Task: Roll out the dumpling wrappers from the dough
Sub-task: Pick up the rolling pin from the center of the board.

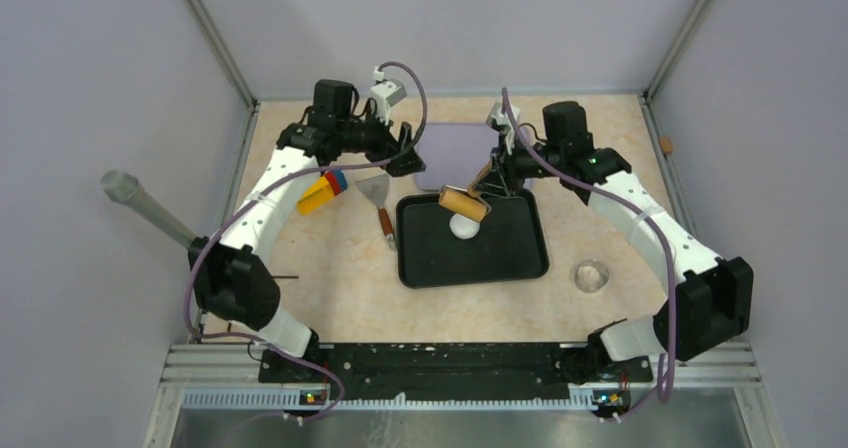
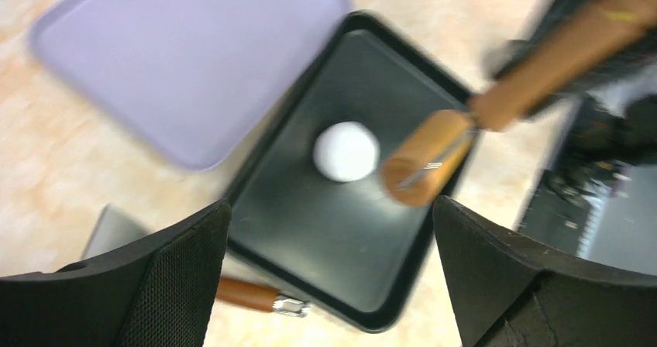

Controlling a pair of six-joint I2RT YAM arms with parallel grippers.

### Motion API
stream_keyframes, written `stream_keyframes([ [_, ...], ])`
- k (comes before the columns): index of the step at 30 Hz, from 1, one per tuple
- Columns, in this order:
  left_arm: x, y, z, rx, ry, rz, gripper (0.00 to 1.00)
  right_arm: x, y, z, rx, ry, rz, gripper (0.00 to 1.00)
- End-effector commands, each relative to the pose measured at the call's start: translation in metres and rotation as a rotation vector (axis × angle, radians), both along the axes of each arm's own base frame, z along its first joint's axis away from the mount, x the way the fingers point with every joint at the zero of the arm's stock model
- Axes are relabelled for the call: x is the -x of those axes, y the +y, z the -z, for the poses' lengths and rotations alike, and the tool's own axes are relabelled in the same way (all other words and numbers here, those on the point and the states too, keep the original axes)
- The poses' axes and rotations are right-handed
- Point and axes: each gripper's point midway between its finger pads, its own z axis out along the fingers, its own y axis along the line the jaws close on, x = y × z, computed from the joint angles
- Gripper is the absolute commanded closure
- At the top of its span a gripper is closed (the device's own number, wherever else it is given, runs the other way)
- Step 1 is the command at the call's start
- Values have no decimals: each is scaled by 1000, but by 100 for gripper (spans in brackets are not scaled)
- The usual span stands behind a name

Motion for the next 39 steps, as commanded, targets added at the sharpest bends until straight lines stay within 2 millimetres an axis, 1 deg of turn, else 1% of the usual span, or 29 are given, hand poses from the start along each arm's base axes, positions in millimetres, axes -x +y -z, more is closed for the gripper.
stream_keyframes([
  [1,-59,31,69,-223,20,-260,1,-16,-14,-8,39,-174,126,100],
  [3,-62,29,93,-254,63,-251,1,-23,-17,-1,54,-190,166,100],
  [7,-69,23,128,-327,105,-274,4,-30,-14,11,76,-177,197,100],
  [9,-69,20,143,-372,119,-268,9,-34,-10,20,124,-177,209,100],
  [10,-68,19,154,-391,135,-259,12,-35,-7,24,144,-179,207,100],
  [12,-66,18,166,-415,148,-245,18,-36,-5,26,151,-173,212,100],
  [13,-66,18,171,-426,155,-241,23,-36,-4,26,148,-172,213,100],
  [14,-66,19,175,-436,157,-239,28,-36,-4,24,146,-177,213,100],
  [20,-63,16,198,-488,146,-170,30,-33,-7,32,160,-176,213,100],
  [22,-65,17,205,-516,138,-162,34,-32,-7,33,163,-169,213,100],
  [25,-69,20,217,-556,138,-170,47,-31,-6,35,167,-155,208,100],
  [28,-72,22,225,-576,147,-179,56,-32,-5,41,191,-137,204,100],
  [29,-72,22,227,-577,151,-178,57,-32,-5,42,201,-136,202,100],
  [32,-71,21,231,-580,159,-178,58,-30,-3,48,218,-137,196,100],
  [37,-71,23,235,-588,163,-192,59,-30,3,50,220,-144,193,100],
  [38,-70,25,235,-595,172,-203,57,-31,3,50,221,-144,195,100],
  [39,-70,27,234,-605,182,-218,52,-31,4,50,223,-143,194,100],
])
